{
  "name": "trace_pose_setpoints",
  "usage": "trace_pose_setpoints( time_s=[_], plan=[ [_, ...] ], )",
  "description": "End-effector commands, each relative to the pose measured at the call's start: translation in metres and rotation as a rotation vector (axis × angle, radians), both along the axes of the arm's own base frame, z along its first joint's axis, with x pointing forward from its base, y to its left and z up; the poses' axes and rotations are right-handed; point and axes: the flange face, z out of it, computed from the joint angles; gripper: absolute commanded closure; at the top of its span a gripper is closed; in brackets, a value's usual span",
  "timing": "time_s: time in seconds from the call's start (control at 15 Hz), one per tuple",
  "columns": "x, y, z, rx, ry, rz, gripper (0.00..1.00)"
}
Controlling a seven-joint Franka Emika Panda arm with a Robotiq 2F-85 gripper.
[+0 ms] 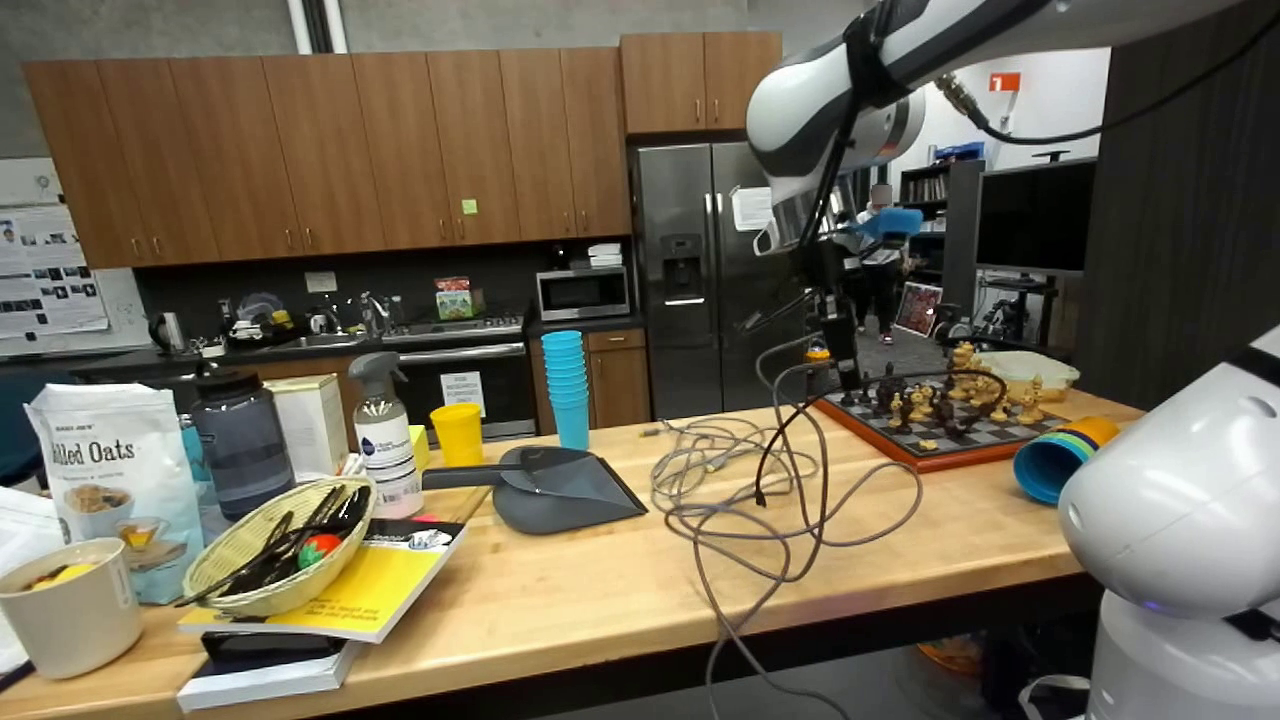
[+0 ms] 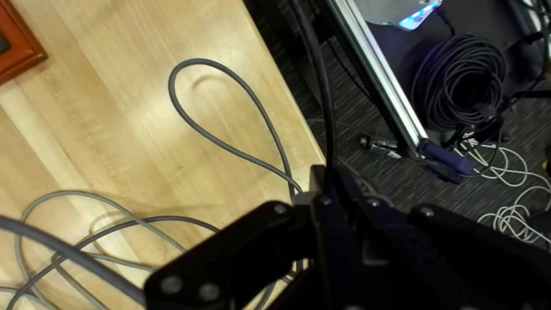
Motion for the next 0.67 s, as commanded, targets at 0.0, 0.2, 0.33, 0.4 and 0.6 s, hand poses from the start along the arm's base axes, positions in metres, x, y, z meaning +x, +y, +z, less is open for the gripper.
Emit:
trace_pose_setpoints(
  time_s=[0.0,0.2,0.33,0.4,0.6],
  plan=[
    [0.003,0.016,0.017,-0.044,0.065,0.006,0.98],
    [0.005,0.027,0.021,-0.059,0.106,0.019,0.98],
    [0.008,0.033,0.022,-0.067,0.127,0.026,0.98],
    [0.010,0.036,0.022,-0.070,0.137,0.028,0.98],
    [0.016,0.040,0.022,-0.072,0.176,0.033,0.98]
  ],
)
